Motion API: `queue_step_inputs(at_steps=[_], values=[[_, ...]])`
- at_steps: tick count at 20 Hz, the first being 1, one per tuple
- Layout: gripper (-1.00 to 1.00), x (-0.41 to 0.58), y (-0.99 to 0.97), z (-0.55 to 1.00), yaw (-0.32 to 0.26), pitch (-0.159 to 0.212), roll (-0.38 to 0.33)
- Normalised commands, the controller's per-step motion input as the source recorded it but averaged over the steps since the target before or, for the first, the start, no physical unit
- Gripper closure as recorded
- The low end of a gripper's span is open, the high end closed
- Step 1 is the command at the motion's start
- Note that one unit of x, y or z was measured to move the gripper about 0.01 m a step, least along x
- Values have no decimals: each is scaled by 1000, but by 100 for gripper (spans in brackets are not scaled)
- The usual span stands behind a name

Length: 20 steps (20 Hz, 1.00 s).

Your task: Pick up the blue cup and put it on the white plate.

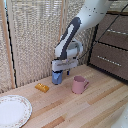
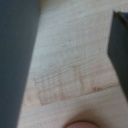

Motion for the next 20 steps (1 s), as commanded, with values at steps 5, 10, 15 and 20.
queue_step_inputs(at_steps=[5, 10, 15, 20], values=[[100, -35, 51, 51, -2, 0, -11], [100, -11, 28, 396, 1, 47, 26], [100, 175, 181, 903, 15, 93, 67], [100, 271, 546, 794, 14, 107, 90]])
